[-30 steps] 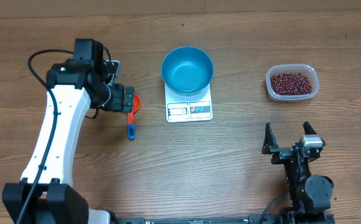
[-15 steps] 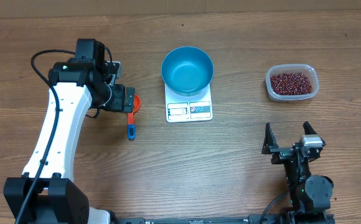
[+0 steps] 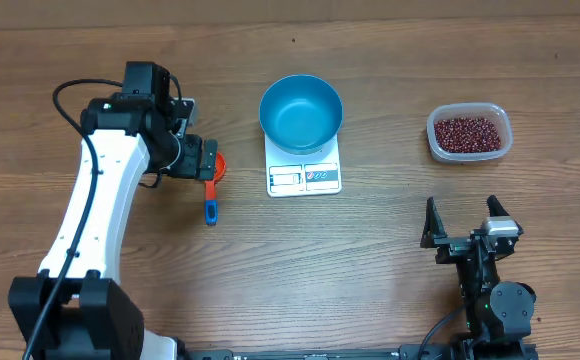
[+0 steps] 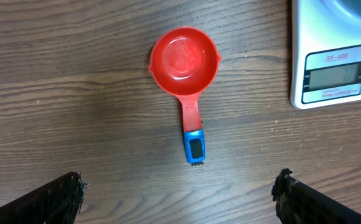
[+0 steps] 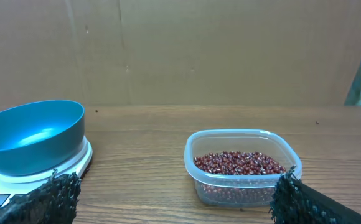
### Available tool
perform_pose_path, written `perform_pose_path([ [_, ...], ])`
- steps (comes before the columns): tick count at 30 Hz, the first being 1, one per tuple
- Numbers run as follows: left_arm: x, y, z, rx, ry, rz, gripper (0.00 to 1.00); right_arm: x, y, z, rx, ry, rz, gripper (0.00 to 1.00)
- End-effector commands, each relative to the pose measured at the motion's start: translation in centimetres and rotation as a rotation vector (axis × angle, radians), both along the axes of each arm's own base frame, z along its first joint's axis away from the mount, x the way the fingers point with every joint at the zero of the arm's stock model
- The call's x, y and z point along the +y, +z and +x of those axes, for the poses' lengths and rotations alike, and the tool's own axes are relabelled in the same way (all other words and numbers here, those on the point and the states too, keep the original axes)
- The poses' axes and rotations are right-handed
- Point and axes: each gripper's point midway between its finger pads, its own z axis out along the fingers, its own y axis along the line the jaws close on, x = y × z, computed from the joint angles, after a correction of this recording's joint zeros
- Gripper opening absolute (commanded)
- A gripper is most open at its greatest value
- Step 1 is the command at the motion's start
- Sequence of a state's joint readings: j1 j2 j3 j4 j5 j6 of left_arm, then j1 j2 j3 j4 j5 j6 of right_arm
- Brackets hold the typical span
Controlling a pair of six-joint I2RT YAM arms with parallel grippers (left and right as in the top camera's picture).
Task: Scoop item into bowl and weigh 150g on scale
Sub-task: 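Move the left gripper forward over the red scoop's cup, then lower the left gripper and grasp the red scoop's cup rim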
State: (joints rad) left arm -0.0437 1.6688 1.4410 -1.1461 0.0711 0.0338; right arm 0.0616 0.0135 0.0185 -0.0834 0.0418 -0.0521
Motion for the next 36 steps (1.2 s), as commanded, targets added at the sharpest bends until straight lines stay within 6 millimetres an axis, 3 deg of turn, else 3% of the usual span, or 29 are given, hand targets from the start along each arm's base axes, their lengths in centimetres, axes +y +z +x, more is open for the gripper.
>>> perform_pose_path([
  [1, 0.5, -0.9, 1.2, 0.006, -0.008, 0.008, 1.0, 0.1, -0.2, 0.0, -0.002, 0.003, 0.007, 1.0],
  [12, 2.9, -4.8, 2.0, 0.092, 0.034, 0.007, 1.0, 0.1, -0.2, 0.0, -0.002, 0.003, 0.007, 1.0],
  [25, 3.0, -5.1, 3.2, 0.053, 0.029, 0.009, 1.0, 0.1, -0.2, 0.0, -0.002, 0.003, 0.007, 1.0],
  [36, 3.0, -8.2, 3.1, 0.13, 0.026, 0.007, 1.0, 0.1, -0.2, 0.0, -0.002, 0.003, 0.007, 1.0],
])
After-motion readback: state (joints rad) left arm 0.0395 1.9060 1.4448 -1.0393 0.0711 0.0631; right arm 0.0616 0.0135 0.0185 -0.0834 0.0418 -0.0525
